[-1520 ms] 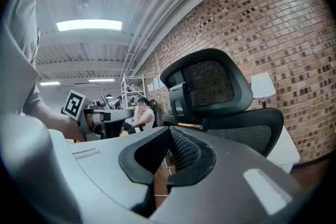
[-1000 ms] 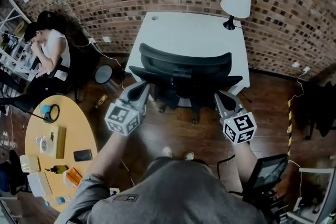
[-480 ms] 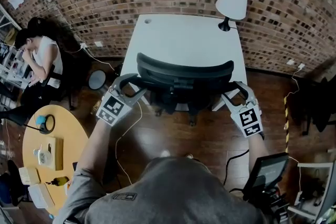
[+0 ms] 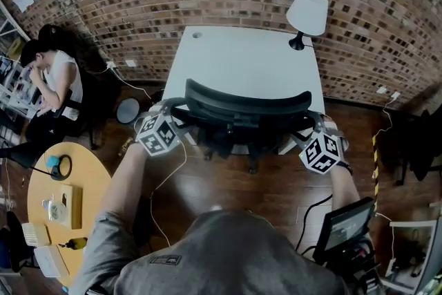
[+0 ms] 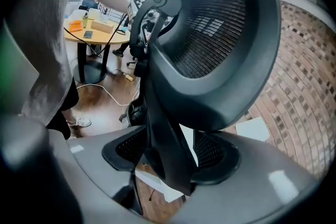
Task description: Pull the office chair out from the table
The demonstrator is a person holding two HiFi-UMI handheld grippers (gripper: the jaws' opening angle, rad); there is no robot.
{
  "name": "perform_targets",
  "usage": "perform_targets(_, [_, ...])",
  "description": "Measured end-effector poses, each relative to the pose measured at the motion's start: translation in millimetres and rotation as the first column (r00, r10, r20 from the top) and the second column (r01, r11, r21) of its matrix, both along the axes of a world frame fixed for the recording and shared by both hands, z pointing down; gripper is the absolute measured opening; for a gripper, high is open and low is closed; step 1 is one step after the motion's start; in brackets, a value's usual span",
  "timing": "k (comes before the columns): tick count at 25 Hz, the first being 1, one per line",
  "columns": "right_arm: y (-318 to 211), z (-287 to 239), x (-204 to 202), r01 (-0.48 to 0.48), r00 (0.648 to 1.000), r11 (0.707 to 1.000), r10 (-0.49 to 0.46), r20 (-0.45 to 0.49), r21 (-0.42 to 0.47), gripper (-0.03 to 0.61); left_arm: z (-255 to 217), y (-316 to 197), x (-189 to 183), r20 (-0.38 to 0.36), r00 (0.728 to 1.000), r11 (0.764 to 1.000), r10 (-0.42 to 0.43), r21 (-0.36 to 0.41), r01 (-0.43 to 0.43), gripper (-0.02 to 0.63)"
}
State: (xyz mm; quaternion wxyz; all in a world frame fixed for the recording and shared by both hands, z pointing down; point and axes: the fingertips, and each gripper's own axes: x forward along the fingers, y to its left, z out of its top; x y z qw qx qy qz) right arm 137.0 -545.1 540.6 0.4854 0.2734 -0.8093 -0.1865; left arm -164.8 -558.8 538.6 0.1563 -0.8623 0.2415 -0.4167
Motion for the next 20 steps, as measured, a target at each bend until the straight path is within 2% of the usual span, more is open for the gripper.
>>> perform_targets(3, [-5, 0, 0, -0.004, 1.0, 1.0, 0.004, -0.016, -0.007, 0.258, 6, -4, 7, 0.027, 0.999, 0.999, 0.037, -0.006, -0.036, 0.255])
perform_targets(11, [-2, 0, -1, -0.001, 0.999, 1.0, -0.001, -0.045, -0.024, 0.236, 8, 0, 5, 0.091, 0.992, 0.996, 0.083, 0.023, -0.085, 0.222])
perform_targets(20, [9, 0, -4, -0.018, 0.998, 0.999, 0.015, -0.053, -0.045, 0.218, 9, 10, 0, 0.117, 0.987, 0.994, 0.106, 0.005, -0.108, 0.199])
